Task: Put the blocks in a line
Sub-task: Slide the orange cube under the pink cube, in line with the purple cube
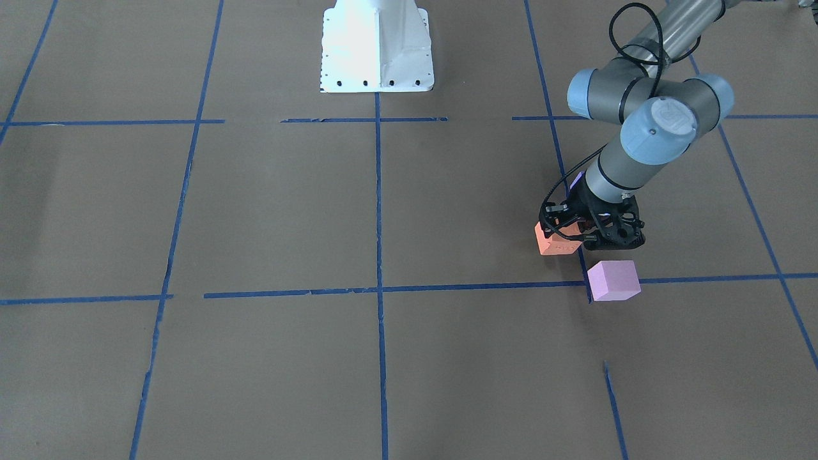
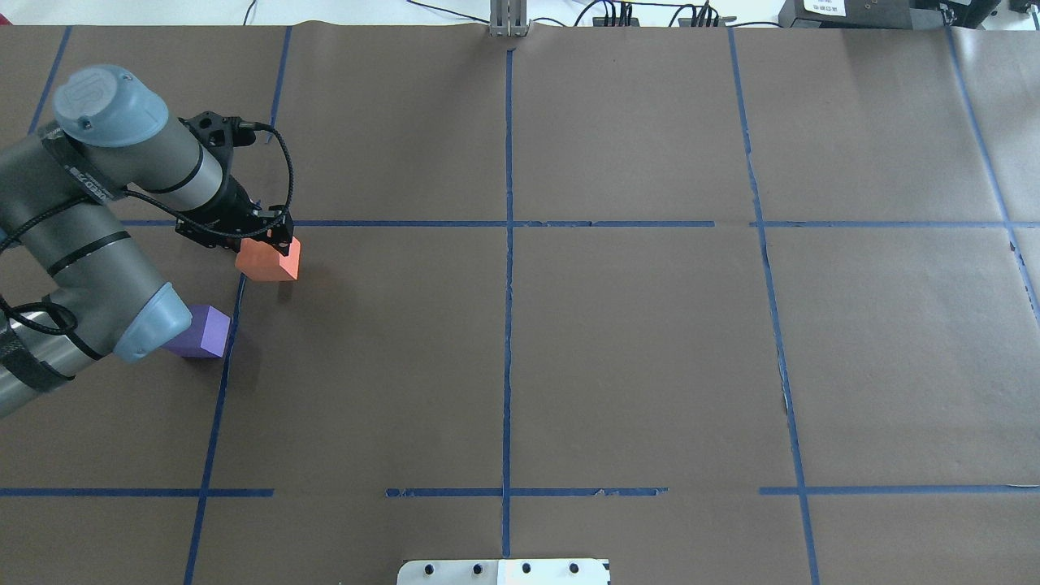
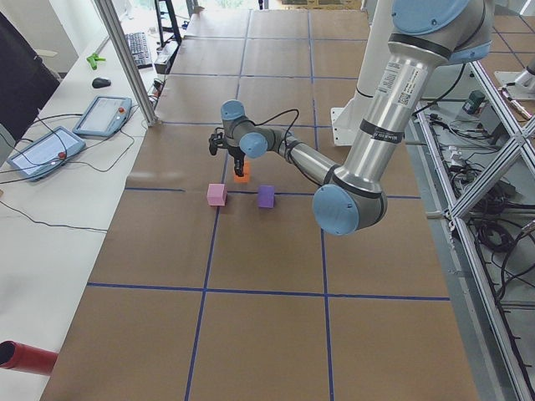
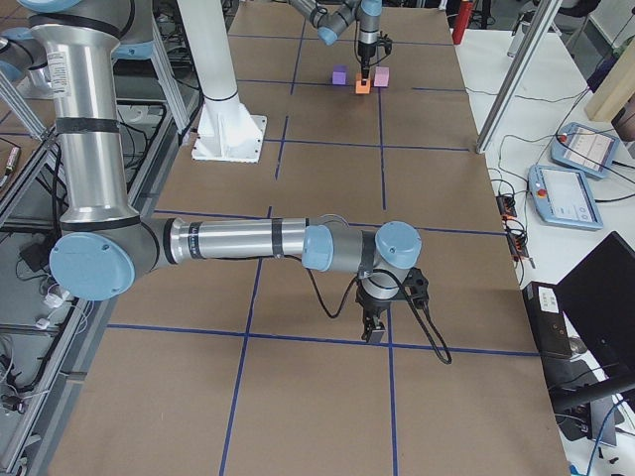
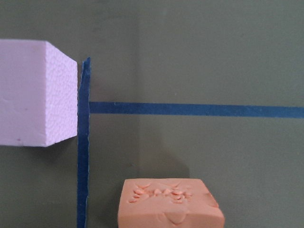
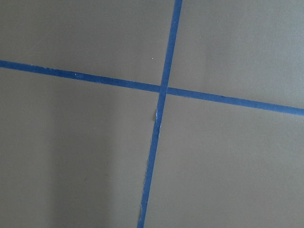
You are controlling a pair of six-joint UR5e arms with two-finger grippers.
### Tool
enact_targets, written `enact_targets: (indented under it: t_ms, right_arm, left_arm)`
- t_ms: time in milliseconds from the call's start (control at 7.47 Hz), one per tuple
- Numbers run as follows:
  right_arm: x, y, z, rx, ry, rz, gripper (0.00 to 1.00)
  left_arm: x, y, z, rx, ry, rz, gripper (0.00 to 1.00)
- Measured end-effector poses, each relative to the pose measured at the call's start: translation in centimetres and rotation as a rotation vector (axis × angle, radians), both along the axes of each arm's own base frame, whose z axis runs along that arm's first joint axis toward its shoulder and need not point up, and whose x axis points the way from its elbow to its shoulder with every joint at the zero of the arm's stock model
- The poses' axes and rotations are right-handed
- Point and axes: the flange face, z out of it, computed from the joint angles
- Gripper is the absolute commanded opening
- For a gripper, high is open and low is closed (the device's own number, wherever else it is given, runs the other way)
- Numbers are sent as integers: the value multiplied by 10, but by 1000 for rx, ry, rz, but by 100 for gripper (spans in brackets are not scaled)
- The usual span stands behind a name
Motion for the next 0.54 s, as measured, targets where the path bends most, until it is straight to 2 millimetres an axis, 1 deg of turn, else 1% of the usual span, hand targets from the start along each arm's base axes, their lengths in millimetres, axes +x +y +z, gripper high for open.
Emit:
enact_targets:
  t_ms: [134, 268, 536]
  right_arm:
    - [0, 0, 0, 0, 0, 0, 100]
    - [0, 0, 0, 0, 0, 0, 100]
    - [0, 0, 0, 0, 0, 0, 100]
  left_arm:
    - [-16, -5, 5, 17, -10, -2, 58]
    - [-31, -8, 15, 31, -22, 1, 59]
    - [-54, -5, 37, 49, -45, 14, 58]
